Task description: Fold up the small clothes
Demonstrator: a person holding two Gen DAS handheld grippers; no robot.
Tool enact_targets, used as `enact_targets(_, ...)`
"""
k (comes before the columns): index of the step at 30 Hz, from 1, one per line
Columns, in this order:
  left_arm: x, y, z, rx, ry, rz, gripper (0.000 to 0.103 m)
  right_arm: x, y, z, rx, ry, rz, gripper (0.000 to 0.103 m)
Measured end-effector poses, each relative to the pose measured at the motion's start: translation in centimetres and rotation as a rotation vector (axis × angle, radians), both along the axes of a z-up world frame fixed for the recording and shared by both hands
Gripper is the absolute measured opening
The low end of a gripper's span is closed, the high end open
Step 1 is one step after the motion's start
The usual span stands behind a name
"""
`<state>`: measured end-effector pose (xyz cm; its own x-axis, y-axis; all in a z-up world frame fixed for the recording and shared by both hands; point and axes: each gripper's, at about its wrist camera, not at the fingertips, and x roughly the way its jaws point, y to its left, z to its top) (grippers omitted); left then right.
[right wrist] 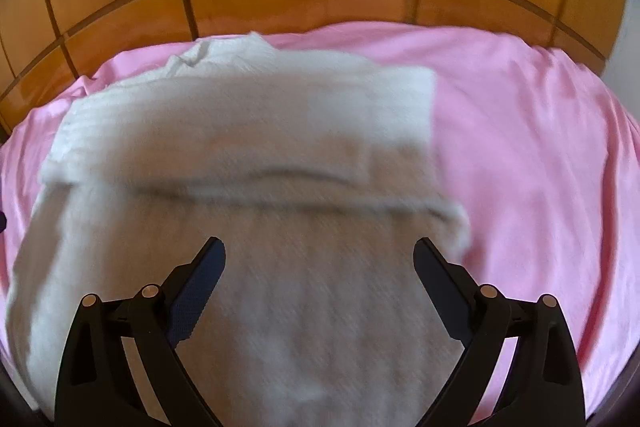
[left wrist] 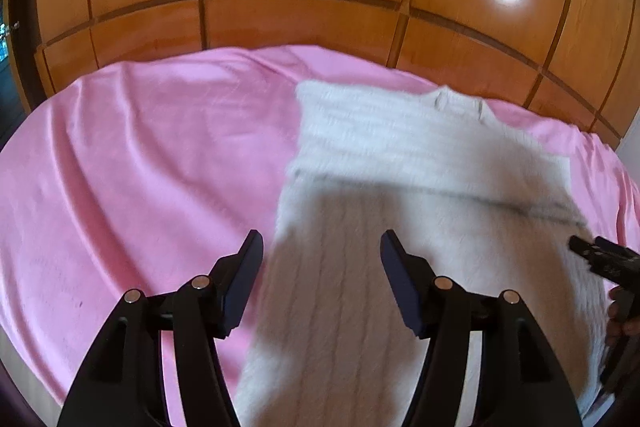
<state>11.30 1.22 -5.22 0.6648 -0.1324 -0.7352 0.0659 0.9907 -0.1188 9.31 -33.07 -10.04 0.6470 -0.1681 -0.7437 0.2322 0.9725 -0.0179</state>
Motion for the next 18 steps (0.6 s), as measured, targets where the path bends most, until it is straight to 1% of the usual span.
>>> enact_targets(2,-1.1,1.2,-0.6,-0.001,0.016,-0.004,0.061,-1.8,-1.0,-0.2,-0.012,0.019,-0.012,0.094)
enact_targets(4,-2.3,2.4,-1.2,0.000,0.033,-0.008,0.061,-3.8,-2.4,-0.4,0.008,0.037,-0.039,0.094)
enact_targets(7,-4.1,4.0,-2.1,-0.027,0.077,-0.037,0.061,-6.7,-4.0,-1.3,0.098,0.075,-0.038,0.094)
enact_targets(9,-5.5,4.6,-2.5,-0.038,0.094,-0.066,0.059,-8.7,-4.3,-1.8,0.173,0.095,-0.013,0.094)
enact_targets(12,-8.1,5.5,-3.0,-0.081,0.138,-0.130,0.058,-11.6,-3.7,-2.7,0.250,0.130,0.027,0.089)
enact_targets(13,-8.7,5.7,-3.1,-0.091,0.150,-0.141,0.054,-12.5,-3.4,-2.8,0.260,0.141,0.040,0.084)
enact_targets(14,-9.2,5.9,-3.3,-0.106,0.162,-0.153,0.052,-13.2,-3.0,-3.0,0.268,0.152,0.054,0.077)
enact_targets(15,-9.7,6.0,-3.4,-0.123,0.176,-0.169,0.048,-14.3,-2.5,-3.1,0.289,0.170,0.078,0.073)
enact_targets(16,-10.2,6.1,-3.5,-0.137,0.189,-0.186,0.043,-14.7,-2.3,-3.2,0.297,0.181,0.091,0.063)
enact_targets(17,-10.7,6.1,-3.6,-0.147,0.204,-0.208,0.041,-15.2,-2.0,-3.3,0.304,0.197,0.107,0.051)
enact_targets(18,-11.0,6.1,-3.6,-0.152,0.210,-0.225,0.035,-15.6,-1.6,-3.4,0.308,0.213,0.125,0.046)
